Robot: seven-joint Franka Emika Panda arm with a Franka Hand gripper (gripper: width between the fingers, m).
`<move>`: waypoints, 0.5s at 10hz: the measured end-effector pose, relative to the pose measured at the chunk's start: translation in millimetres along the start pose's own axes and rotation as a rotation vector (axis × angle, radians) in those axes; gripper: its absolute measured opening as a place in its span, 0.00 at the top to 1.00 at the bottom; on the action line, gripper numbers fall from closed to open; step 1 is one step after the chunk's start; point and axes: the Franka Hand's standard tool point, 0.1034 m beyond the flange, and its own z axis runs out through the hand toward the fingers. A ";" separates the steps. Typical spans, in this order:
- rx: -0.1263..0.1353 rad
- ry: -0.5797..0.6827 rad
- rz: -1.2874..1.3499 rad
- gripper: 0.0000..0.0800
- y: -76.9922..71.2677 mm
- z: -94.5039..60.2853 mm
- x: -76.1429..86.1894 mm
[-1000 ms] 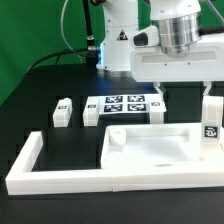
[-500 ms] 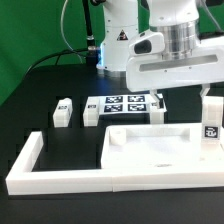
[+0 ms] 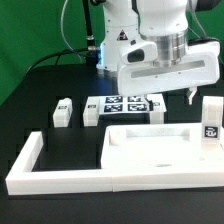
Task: Assemble desk
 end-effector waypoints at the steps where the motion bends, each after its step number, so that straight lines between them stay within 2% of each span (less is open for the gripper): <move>1: 0.016 -0.124 0.030 0.19 10.3 2.7 -5.3; 2: 0.002 -0.237 0.048 0.19 17.6 6.2 -11.1; 3: 0.006 -0.321 0.056 0.19 16.9 10.7 -15.2; 4: 0.002 -0.292 0.049 0.19 14.3 12.1 -9.4; 5: 0.010 -0.377 0.050 0.19 13.4 10.9 -20.1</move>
Offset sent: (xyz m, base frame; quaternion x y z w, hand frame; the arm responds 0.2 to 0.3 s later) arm -0.0072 0.0131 -0.0024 0.0003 0.0109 0.0022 0.9999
